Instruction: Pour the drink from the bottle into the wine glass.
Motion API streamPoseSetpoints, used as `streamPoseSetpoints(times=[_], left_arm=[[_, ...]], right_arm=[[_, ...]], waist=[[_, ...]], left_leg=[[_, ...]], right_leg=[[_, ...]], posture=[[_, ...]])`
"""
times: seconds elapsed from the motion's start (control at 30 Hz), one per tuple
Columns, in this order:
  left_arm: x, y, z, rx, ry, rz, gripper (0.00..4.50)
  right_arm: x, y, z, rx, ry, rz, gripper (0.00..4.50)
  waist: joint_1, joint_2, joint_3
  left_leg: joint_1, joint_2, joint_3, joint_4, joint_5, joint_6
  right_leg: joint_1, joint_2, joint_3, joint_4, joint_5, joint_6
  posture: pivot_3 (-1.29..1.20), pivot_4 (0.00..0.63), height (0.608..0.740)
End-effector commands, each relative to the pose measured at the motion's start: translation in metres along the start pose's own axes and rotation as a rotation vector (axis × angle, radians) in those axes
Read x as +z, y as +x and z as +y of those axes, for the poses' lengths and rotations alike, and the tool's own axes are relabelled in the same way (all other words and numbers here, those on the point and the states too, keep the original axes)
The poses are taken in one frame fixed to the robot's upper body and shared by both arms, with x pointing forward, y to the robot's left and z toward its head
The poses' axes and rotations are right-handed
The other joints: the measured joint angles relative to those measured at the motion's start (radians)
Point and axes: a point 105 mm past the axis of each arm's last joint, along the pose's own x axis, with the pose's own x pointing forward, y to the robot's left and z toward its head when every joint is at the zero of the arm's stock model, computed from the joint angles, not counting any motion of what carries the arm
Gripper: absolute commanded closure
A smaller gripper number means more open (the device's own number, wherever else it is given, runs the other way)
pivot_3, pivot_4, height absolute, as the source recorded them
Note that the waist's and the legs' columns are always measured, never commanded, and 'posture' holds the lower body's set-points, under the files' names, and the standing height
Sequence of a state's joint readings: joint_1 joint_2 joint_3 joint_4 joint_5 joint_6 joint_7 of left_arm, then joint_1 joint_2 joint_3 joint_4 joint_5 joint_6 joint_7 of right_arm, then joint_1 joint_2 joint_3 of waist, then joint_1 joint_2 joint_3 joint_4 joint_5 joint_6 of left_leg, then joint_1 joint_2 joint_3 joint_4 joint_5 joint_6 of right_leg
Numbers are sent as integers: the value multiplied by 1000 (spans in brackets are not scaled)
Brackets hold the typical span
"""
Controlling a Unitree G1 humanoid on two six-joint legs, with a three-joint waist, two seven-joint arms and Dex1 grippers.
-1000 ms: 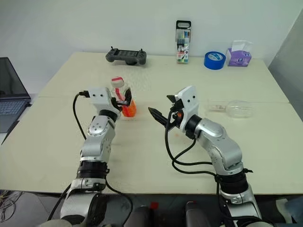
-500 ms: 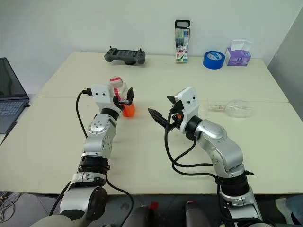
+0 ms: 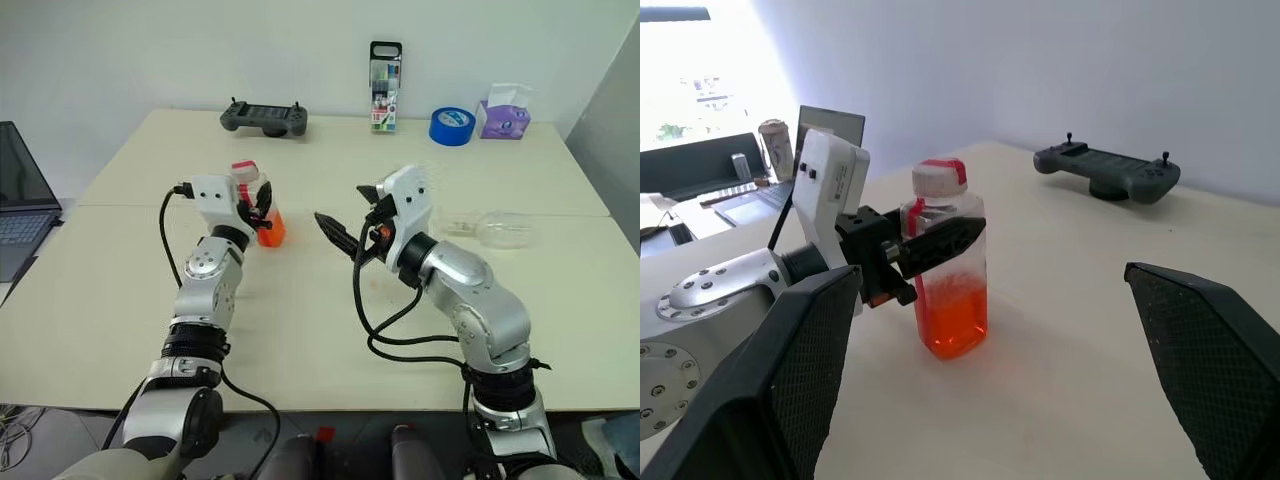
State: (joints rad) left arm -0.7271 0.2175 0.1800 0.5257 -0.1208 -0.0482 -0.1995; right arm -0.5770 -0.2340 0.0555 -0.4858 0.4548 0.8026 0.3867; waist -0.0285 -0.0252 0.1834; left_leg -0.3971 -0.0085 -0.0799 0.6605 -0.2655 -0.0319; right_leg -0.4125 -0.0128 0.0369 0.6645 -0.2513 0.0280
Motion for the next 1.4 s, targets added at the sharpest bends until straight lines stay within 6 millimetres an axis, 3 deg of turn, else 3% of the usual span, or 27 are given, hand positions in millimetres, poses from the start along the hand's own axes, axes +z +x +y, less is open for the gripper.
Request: streamPoseSetpoints(times=[0.03,0.17,0.33,0.57,0.87,1.27,1.4], left_arm=[[39,7,-32,-180,-8,-123,2576],[48,-15,-86,-503,-52,-143,2577],[56,-46,-121,-698,-59,-154,2577],[58,-66,-142,-815,-53,-154,2577],[53,-78,-165,-921,-55,-144,2577],[49,-85,-168,-934,-67,-131,2577],[50,-85,-169,-935,-69,-132,2577]], right_arm=[[27,-9,9,37,-45,-41,0],[47,-19,16,80,-15,-56,0],[44,-32,-6,-64,-72,60,0],[30,-45,-4,-120,-45,117,0],[27,-35,4,-148,30,91,0],[20,-33,-6,-235,31,121,0],[14,-32,-7,-239,22,151,944]], waist=[[0,0,0],[1,0,0],[0,0,0],[-1,1,0],[-1,1,0],[-1,1,0],[-1,1,0]], left_leg=[[0,0,0,0,0,0],[-3,-1,0,1,0,0],[-3,-1,2,0,0,0],[-1,1,1,0,1,1],[-1,0,2,2,1,1],[-1,0,2,1,1,1],[-1,0,2,1,1,1]], right_leg=[[0,0,0,0,0,0],[-2,-2,0,0,0,0],[-2,-3,1,0,0,0],[-2,1,1,2,0,0],[-1,5,3,2,0,0],[-1,5,3,1,0,0],[-1,5,3,2,0,0]], posture=[[0,150,740],[0,150,740],[0,150,740],[0,150,740],[0,150,740],[0,150,740],[0,150,740]])
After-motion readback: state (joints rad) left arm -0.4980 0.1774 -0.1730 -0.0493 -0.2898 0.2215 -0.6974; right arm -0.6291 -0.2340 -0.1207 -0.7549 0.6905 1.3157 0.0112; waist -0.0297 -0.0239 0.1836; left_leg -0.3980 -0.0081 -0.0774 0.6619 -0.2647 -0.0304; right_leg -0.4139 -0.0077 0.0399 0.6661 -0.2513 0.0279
